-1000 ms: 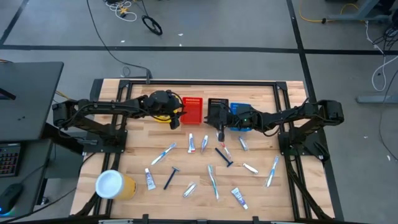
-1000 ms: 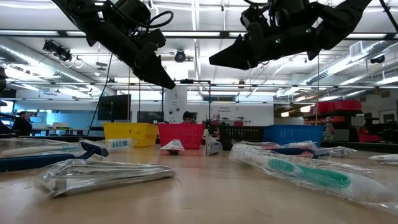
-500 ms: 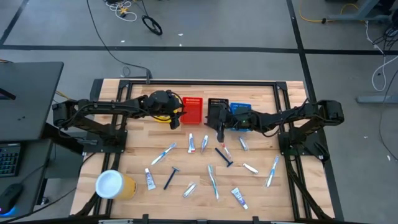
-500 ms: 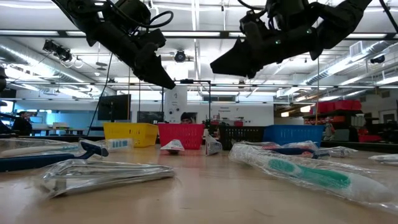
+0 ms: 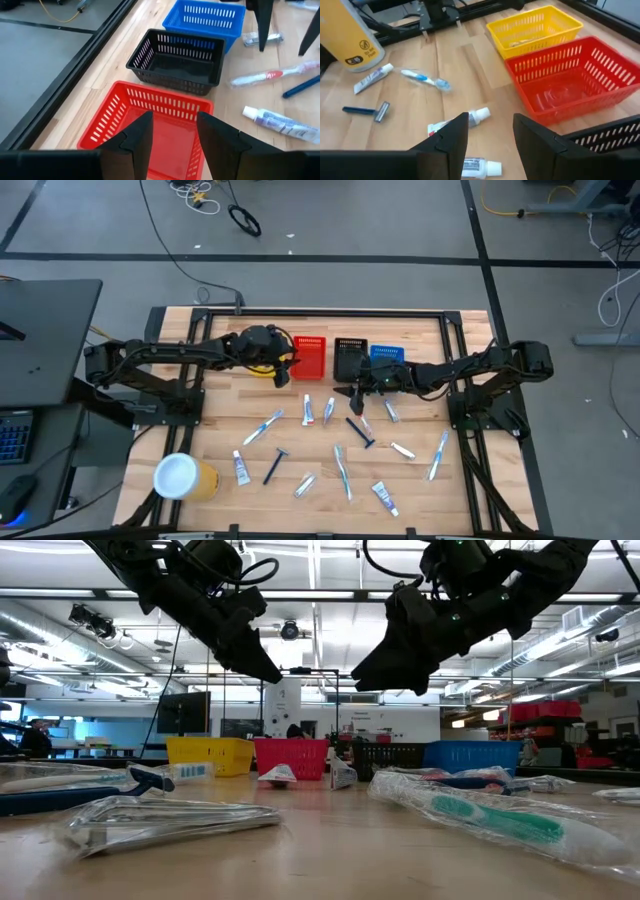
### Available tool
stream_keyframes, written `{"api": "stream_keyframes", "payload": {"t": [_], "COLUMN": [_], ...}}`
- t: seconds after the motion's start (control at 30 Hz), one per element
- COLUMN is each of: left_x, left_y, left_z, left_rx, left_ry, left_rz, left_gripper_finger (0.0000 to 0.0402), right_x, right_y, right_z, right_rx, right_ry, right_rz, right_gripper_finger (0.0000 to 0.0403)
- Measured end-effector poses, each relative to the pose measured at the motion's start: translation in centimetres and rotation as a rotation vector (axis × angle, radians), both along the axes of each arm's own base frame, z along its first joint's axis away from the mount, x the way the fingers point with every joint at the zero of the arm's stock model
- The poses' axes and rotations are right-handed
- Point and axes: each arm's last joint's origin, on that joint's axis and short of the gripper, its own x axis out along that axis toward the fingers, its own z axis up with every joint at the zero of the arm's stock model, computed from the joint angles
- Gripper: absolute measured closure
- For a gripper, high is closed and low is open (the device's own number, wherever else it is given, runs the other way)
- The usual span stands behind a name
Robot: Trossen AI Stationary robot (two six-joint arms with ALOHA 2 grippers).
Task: Pick & Place Travel size toiletries
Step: Put the blue toothbrush into the red bin
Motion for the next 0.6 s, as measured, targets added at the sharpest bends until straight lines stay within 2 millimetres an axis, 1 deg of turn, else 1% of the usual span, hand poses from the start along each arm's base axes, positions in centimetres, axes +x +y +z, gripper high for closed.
{"api": "stream_keyframes", "payload": {"t": [0.2, 0.37, 0.43, 0.53, 0.6], "left_x": [0.22, 0.33, 0.29, 0.27, 0.17], "left_y": [0.07, 0.13, 0.15, 0.23, 0.28], "left_z": [0.40, 0.65, 0.61, 0.63, 0.49], "left_rx": [-0.046, -0.126, -0.115, -0.039, -0.031], "left_ry": [-0.070, -0.134, -0.124, -0.099, -0.081], "left_rz": [0.036, 0.097, 0.097, 0.090, 0.115], "left_gripper_finger": [0.0242, 0.0242, 0.0242, 0.0242, 0.0242], "right_x": [-0.06, -0.09, -0.09, -0.09, -0.09], "right_y": [-0.29, -0.38, -0.39, -0.40, -0.40], "right_z": [-0.01, -0.03, -0.03, -0.03, -0.03], "right_rx": [-0.063, -0.114, -0.121, -0.121, -0.123], "right_ry": [0.008, 0.021, 0.022, 0.022, 0.022], "right_rz": [-0.083, -0.089, -0.085, -0.086, -0.085], "right_gripper_finger": [0.0237, 0.0237, 0.0237, 0.0237, 0.0237]}}
